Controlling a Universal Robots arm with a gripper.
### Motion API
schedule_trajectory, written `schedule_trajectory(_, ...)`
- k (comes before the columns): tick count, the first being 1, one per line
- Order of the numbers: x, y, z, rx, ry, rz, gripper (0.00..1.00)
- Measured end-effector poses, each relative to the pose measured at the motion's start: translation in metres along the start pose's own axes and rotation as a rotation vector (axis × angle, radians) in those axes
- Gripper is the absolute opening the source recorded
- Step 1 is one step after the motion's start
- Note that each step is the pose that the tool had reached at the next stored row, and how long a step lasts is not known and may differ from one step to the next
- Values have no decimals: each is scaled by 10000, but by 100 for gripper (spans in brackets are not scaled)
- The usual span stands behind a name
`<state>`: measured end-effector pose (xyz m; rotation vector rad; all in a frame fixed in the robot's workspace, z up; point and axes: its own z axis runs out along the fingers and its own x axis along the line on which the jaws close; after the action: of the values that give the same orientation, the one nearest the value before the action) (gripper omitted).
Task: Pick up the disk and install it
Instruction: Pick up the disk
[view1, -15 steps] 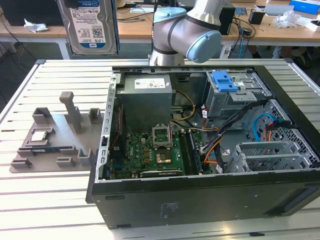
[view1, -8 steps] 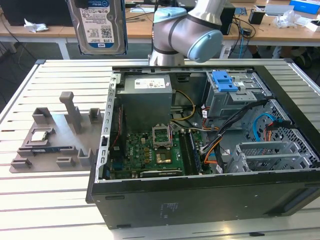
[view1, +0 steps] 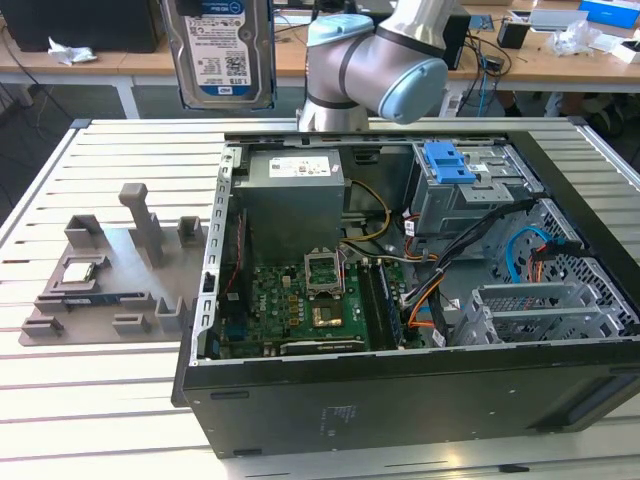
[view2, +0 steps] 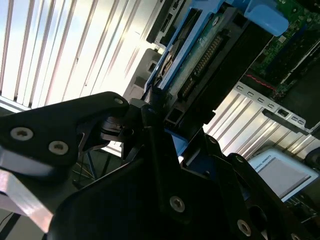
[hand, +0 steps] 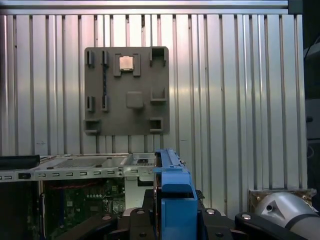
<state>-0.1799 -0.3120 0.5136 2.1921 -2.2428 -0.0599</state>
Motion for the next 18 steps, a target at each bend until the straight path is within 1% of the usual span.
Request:
schedule_trajectory(1,-1,-22,-1,0,0,2,37)
schedule_trajectory(2,-3,-87,-3,-1,0,3,37)
schedule_trajectory(4,-5,-183,-6,-3,0,1,37)
schedule_trajectory(5,-6,-214,-7,-3,1,2,37)
schedule_trajectory(7,-8,-273,-9,-3,1,2,37)
schedule_trajectory(12,-11,-378,-12,-4,0,3,37)
schedule_trajectory(18,-15,-563,-17,-11,-10,1,37)
